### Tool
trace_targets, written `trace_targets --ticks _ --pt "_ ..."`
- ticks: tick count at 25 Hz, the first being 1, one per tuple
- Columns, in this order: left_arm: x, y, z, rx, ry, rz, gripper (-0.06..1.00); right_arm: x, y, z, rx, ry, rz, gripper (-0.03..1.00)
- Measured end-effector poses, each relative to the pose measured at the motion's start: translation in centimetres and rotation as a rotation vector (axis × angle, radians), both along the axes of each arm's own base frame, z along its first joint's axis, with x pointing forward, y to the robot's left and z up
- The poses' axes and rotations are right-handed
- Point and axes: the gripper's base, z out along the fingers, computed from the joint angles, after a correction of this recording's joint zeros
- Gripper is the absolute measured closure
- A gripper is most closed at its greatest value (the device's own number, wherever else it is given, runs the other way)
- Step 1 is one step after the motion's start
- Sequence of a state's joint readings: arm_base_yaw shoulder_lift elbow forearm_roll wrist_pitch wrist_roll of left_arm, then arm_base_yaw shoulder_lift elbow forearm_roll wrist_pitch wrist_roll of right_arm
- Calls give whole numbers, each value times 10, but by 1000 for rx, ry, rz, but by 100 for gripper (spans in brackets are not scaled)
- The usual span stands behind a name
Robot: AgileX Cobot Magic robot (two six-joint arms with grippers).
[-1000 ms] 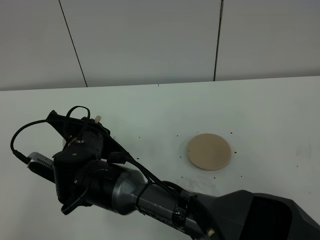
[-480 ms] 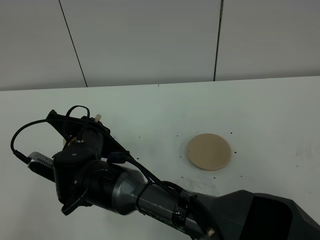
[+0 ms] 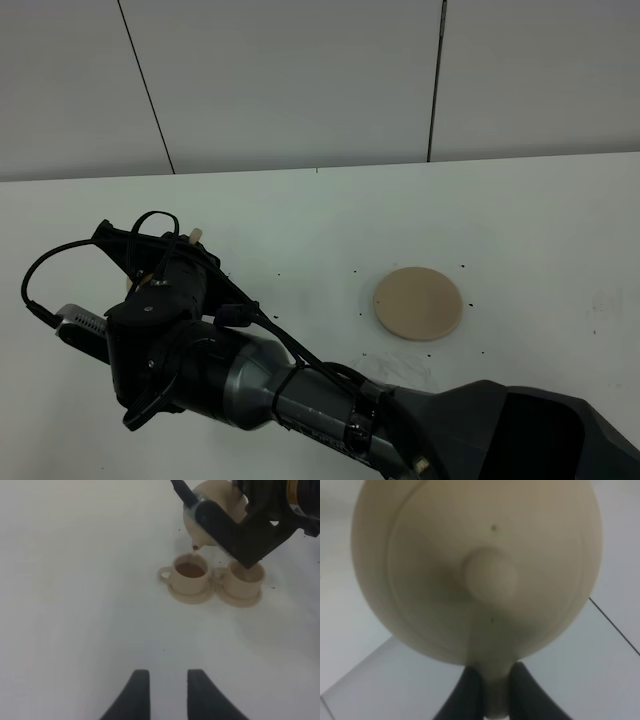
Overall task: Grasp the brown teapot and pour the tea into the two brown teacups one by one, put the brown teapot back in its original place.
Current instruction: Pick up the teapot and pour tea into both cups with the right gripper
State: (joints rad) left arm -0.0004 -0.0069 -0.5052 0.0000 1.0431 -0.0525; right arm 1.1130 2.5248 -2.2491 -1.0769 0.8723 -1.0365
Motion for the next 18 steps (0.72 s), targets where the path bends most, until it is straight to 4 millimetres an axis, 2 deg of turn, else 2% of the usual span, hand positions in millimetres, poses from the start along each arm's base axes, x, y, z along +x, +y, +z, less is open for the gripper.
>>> trace_targets --ticks 18 --pt "0 0 0 0 0 0 69 0 0 0 -3 -1 1 87"
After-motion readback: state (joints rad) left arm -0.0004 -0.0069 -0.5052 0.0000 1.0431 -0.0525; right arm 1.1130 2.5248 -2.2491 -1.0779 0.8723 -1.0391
